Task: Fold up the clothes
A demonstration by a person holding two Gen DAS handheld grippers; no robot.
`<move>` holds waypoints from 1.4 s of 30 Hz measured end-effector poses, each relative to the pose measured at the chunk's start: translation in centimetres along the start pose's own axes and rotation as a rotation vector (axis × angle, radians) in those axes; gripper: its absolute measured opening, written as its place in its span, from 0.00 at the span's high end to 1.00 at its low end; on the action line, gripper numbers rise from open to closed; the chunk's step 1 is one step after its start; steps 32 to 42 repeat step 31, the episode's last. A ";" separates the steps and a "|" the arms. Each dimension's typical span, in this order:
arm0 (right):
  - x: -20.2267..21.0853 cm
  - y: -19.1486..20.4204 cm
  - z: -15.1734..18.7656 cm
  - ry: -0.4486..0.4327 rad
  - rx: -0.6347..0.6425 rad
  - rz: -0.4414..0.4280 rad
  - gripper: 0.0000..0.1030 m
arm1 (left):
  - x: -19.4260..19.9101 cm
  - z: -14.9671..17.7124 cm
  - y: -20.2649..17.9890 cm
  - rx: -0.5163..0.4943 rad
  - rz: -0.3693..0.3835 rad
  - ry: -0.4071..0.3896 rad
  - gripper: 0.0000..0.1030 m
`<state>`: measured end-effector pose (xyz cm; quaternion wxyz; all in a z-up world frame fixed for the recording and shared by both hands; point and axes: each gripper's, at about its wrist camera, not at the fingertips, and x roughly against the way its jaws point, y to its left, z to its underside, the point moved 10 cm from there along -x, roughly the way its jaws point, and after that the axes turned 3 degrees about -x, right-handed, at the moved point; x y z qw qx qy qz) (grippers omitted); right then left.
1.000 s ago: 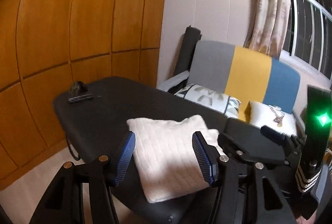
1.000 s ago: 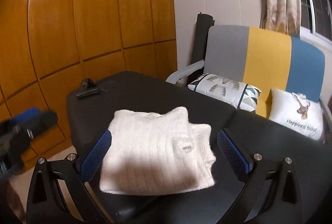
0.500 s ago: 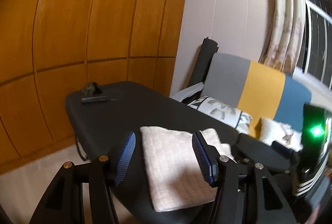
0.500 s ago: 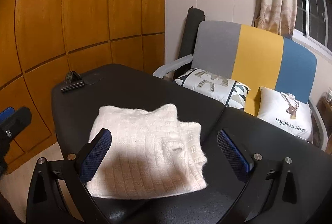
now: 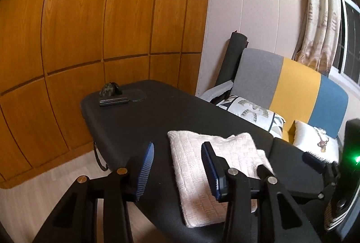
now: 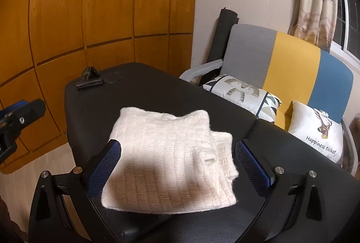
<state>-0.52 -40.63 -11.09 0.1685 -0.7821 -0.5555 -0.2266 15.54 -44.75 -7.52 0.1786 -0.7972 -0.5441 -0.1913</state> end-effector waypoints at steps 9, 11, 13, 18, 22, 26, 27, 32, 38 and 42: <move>-0.6 0.8 1.2 0.042 0.044 -0.017 0.00 | -0.9 0.6 0.2 0.015 0.026 0.048 0.57; -0.7 0.8 1.5 0.048 0.047 -0.020 0.00 | -0.9 0.6 -0.1 0.007 0.029 0.047 0.57; -0.9 0.9 1.7 0.055 0.046 -0.019 0.00 | -0.9 0.6 -0.3 0.005 0.041 0.050 0.57; -1.1 0.5 2.2 0.074 0.044 -0.014 0.00 | -0.9 0.8 -0.5 0.020 0.066 0.059 0.57; -1.2 0.4 2.7 0.089 0.044 -0.014 0.00 | -0.9 0.8 -0.6 0.033 0.081 0.064 0.57; -1.5 0.3 3.1 0.101 0.058 -0.005 0.00 | -1.0 0.9 -0.6 0.046 0.095 0.070 0.57; -1.6 0.3 3.2 0.105 0.058 -0.003 0.00 | -0.9 0.9 -0.5 0.050 0.091 0.065 0.57; -1.9 0.0 3.6 0.118 0.054 0.007 0.00 | -0.6 0.6 -0.3 0.039 0.074 0.047 0.57; -1.9 0.0 3.6 0.118 0.054 0.007 0.00 | -0.6 0.6 -0.3 0.039 0.074 0.047 0.57; -1.9 0.0 3.6 0.118 0.054 0.007 0.00 | -0.6 0.6 -0.3 0.039 0.074 0.047 0.57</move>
